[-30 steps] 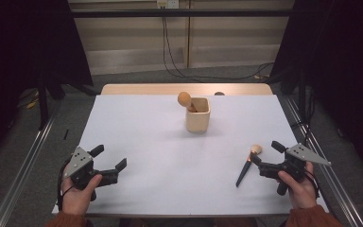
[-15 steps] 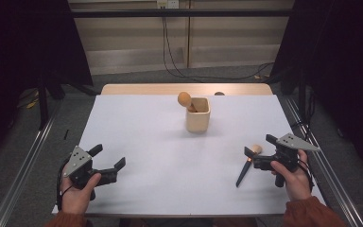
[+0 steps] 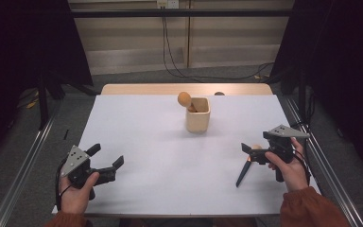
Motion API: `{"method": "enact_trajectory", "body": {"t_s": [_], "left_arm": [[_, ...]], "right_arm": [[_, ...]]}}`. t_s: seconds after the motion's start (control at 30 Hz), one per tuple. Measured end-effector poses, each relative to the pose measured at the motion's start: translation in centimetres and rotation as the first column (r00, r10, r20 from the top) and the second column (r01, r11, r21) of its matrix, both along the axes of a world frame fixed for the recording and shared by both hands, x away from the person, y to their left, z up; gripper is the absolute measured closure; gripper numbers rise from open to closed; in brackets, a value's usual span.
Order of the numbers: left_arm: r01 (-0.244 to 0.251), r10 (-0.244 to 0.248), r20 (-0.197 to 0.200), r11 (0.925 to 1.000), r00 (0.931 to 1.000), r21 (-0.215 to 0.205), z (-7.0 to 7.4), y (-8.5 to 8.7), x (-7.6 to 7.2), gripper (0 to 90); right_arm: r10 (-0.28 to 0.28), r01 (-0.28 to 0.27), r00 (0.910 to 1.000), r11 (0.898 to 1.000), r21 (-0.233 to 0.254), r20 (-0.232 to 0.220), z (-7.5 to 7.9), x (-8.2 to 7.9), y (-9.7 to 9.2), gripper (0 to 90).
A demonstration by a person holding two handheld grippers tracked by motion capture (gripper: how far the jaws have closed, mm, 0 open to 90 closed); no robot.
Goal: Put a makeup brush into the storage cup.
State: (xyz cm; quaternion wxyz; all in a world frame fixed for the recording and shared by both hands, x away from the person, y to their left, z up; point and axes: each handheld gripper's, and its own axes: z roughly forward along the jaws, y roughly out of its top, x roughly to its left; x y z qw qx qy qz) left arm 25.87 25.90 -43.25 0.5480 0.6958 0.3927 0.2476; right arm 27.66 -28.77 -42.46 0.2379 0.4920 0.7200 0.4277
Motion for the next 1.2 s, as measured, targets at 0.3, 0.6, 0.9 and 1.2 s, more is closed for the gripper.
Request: {"method": "enact_trajectory", "body": {"t_s": [0.3,0.6,0.9,1.2], "left_arm": [[0.002,-0.002,-0.010,0.9999,1.0000,0.017,-0.1,-0.1,0.0,3.2],[0.003,-0.003,-0.010,0.9999,0.9999,0.017,-0.1,-0.1,0.1,3.2],[0.003,-0.002,-0.010,0.9998,0.9999,0.017,-0.1,0.0,0.1,3.2],[-0.006,0.006,-0.007,0.9999,1.0000,0.010,0.0,0.1,0.2,3.2]], "right_arm": [[0.004,-0.011,0.9880,0.999,-0.042,-0.155,0.5,0.9,0.0,3.4],[-0.004,-0.016,0.9541,0.998,-0.064,-0.299,0.8,1.8,0.0,4.5],[-0.006,-0.050,0.9218,0.990,-0.133,-0.388,0.7,2.4,0.3,4.8],[-0.030,-0.084,0.8620,0.976,-0.201,-0.506,1.2,2.6,0.4,5.2]]}}
